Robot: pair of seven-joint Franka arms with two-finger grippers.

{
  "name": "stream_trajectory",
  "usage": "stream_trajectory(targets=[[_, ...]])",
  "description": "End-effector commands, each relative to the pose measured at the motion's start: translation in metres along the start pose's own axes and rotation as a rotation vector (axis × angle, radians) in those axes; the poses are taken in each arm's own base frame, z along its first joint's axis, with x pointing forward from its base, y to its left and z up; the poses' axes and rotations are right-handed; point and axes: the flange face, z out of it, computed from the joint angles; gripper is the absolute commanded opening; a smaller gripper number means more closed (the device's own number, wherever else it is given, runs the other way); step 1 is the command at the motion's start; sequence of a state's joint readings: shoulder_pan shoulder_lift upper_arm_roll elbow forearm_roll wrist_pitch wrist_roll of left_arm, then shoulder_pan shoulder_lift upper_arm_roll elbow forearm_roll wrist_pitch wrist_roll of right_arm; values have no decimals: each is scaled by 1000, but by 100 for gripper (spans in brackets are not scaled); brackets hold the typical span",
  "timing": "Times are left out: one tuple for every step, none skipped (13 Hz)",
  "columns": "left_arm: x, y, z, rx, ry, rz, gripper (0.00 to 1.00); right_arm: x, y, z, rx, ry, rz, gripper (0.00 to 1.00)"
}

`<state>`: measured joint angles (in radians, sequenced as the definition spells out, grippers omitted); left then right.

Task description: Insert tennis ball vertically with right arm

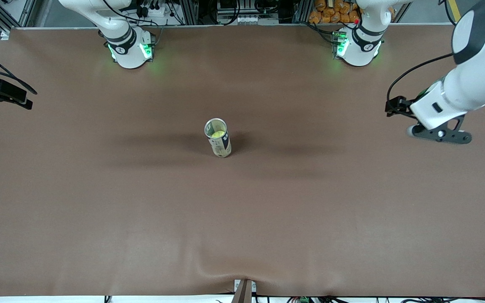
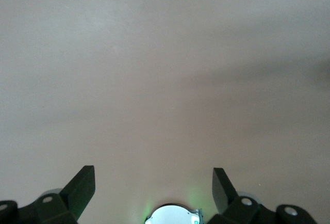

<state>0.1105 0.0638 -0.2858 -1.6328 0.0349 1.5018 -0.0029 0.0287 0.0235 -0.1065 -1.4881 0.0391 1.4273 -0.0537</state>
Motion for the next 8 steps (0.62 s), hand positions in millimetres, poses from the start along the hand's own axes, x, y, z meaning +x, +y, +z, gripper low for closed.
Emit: stream_trajectory(targets=[[-4, -20, -35, 20, 58, -41, 100, -1, 2, -1, 0, 11, -3, 100], [-3, -39, -37, 3, 63, -73, 100, -2, 2, -1, -1, 9, -1, 100], [-4, -54, -37, -1, 62, -102, 100, -4, 0, 1, -1, 3, 1, 100], [-5, -51, -40, 2, 68, -105, 100, -6, -1, 4, 0, -2, 24, 100], [-9, -45, -46, 7, 78, -112, 100, -8, -2, 3, 1, 1, 41, 100], [-17, -43, -55, 7, 90, -157, 100, -8, -5, 3, 0, -1, 44, 100], [-28, -42, -65, 7, 112, -185, 100, -8, -9, 3, 0, -1, 56, 100], [-37, -40, -69, 7, 118, -195, 100, -8, -9, 3, -2, 1, 58, 100]])
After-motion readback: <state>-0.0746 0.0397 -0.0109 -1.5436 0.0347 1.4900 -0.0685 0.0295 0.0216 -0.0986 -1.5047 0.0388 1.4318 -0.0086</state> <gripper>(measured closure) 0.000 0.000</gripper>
